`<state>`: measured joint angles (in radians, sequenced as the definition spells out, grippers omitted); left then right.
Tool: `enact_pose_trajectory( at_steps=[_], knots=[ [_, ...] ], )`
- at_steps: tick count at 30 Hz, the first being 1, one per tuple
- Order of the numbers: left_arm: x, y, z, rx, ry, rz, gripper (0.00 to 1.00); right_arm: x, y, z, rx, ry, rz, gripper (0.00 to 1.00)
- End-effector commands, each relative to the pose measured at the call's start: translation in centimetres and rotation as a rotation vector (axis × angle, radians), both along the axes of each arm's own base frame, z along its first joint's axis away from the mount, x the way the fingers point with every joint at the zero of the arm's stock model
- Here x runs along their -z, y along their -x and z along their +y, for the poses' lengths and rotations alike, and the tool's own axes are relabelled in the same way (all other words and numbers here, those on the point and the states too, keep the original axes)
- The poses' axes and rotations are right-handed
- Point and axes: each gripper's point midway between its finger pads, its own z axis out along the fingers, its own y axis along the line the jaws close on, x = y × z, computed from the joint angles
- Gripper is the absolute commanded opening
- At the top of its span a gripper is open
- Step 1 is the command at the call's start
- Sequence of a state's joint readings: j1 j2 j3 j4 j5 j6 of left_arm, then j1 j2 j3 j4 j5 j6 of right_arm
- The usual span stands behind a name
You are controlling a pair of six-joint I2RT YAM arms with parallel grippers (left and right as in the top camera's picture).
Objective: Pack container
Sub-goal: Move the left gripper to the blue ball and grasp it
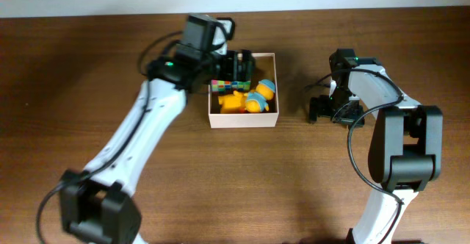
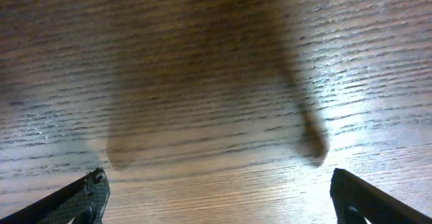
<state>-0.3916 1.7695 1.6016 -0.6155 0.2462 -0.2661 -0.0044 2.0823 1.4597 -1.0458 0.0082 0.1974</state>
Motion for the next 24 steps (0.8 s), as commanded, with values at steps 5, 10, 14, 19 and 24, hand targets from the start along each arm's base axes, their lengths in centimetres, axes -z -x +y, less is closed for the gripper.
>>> enact_pose_trajectory(
  at_steps=[5,10,14,19,24],
  knots=[
    [-1.8,-0.5,11.1,-0.219,-0.229,-0.027,0.99,-0.3,0.0,-0.4,-0.003,0.015,-0.008,0.99],
    [0.8,0.5,15.8,-0.320,-0.321,0.090,0.99,-0.3,0.0,-0.4,-0.003,0.015,-0.008,0.99],
    [2.3,1.0,17.6,-0.352,-0.359,0.156,0.99,-0.3,0.0,-0.4,-0.003,0.015,-0.008,0.99],
    [3.0,1.7,17.7,-0.346,-0.370,0.194,0.99,-0.3,0.0,-0.4,-0.003,0.015,-0.008,0.99],
    [3.1,2.0,17.9,-0.347,-0.381,0.206,0.99,-0.3,0.0,-0.4,-0.003,0.015,-0.008,0.99]
  ],
)
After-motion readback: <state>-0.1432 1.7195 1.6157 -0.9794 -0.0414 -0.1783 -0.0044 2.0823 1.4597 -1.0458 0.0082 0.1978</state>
